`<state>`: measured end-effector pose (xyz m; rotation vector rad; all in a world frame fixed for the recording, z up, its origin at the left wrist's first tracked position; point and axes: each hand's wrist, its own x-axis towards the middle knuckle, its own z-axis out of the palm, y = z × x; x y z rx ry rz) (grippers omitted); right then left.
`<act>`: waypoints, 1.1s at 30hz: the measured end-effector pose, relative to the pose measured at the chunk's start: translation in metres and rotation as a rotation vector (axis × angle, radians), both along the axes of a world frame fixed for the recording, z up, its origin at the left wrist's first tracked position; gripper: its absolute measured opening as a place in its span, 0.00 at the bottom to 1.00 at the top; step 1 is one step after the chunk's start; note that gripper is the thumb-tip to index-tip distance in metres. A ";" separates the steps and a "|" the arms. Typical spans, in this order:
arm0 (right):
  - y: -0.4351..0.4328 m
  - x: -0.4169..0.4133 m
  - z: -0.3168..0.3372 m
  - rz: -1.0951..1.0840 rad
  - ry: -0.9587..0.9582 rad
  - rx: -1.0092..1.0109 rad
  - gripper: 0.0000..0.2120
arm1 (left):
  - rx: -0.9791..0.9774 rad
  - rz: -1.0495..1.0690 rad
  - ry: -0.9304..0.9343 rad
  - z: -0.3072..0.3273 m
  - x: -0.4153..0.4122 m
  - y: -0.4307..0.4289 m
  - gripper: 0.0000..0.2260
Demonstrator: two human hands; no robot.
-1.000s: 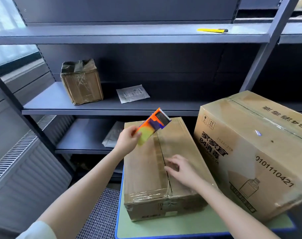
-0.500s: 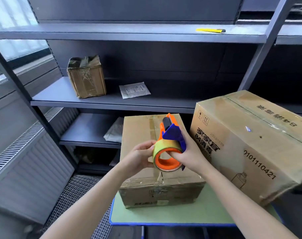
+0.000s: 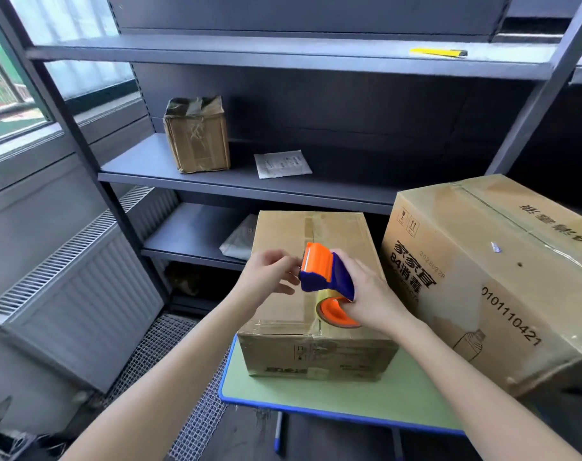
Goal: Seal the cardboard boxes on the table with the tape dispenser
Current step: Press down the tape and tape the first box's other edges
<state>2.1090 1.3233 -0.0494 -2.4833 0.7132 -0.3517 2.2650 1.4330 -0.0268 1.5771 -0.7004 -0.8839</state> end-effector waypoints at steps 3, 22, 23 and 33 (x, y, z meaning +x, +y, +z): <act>0.002 0.003 -0.005 0.031 0.019 0.003 0.40 | 0.063 0.043 -0.025 -0.005 0.003 0.007 0.09; 0.003 0.017 -0.028 0.029 0.072 -0.402 0.37 | 0.206 0.048 0.058 -0.025 0.011 0.011 0.06; 0.002 0.018 -0.028 0.047 0.072 -0.422 0.38 | 0.207 0.055 0.044 -0.025 0.012 0.011 0.07; 0.007 0.029 -0.019 0.139 0.066 -0.557 0.38 | 0.240 0.053 -0.026 -0.024 0.028 0.030 0.10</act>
